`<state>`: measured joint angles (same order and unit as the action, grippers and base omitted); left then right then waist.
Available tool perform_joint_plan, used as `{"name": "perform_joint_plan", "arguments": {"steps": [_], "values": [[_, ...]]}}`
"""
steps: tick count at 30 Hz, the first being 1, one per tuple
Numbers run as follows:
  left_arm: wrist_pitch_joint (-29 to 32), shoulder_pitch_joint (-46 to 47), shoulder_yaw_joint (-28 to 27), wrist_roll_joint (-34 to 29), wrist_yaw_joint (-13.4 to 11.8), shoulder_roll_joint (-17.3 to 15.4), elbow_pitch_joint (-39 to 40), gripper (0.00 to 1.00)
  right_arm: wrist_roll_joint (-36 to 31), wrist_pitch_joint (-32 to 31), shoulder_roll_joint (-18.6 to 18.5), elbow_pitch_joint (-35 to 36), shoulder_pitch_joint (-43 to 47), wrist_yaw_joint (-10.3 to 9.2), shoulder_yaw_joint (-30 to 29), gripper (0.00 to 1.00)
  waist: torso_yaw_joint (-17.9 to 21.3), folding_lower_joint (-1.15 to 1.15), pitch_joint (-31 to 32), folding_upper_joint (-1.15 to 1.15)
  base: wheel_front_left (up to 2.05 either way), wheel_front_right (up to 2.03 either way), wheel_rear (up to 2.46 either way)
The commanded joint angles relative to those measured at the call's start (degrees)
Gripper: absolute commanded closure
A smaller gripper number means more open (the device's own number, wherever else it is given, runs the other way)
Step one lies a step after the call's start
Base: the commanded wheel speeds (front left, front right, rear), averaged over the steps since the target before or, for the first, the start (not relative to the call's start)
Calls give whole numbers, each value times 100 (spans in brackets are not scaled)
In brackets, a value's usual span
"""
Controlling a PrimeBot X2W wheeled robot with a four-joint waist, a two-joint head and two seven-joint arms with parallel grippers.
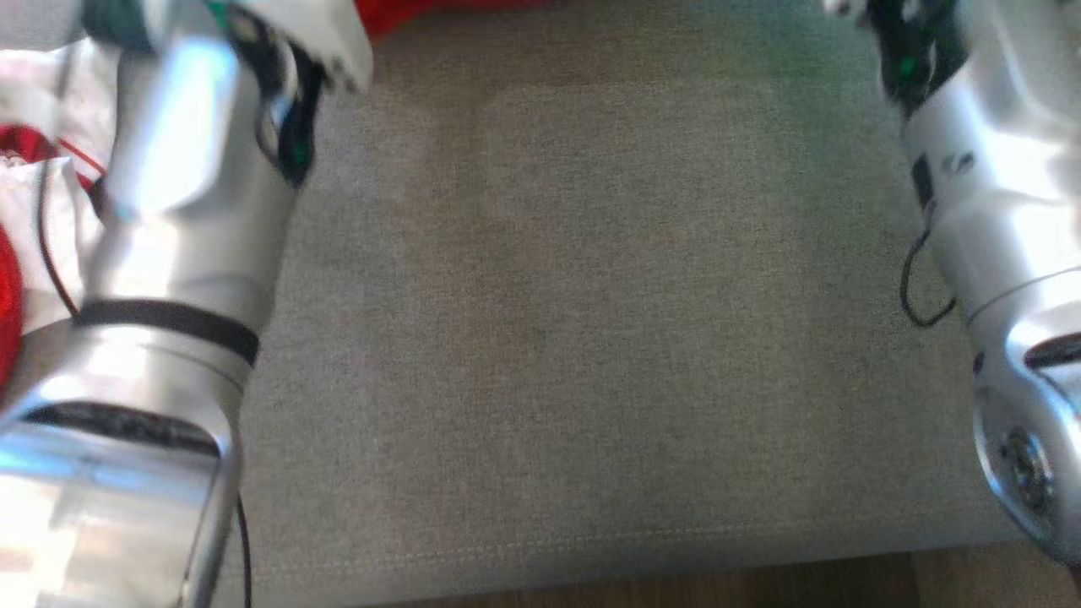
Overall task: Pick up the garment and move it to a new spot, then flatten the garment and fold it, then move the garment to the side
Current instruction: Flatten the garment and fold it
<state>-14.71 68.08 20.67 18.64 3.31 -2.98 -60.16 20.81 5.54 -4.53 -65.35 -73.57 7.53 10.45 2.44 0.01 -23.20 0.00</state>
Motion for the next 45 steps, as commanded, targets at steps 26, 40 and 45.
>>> {"name": "perform_joint_plan", "arguments": {"steps": [26, 40, 45], "values": [[-29, -4841, -273, 251, -78, -58, 2971, 100, 1372, 939, -193, 1973, 4700, -4, 1056, 100, 83, -1, 1631, 0, 0, 0, 0], [350, -7319, -219, 134, -545, -426, 5132, 100, 342, -657, 91, 5898, 8411, -4, -944, 100, 12, -1, 2334, 0, 0, 0, 0], [674, -7817, -174, 209, -645, -536, 5810, 100, 302, -1352, 160, 7074, 9223, -4, -1167, 100, 35, -1, 2363, 0, 0, 0, 0]]}}
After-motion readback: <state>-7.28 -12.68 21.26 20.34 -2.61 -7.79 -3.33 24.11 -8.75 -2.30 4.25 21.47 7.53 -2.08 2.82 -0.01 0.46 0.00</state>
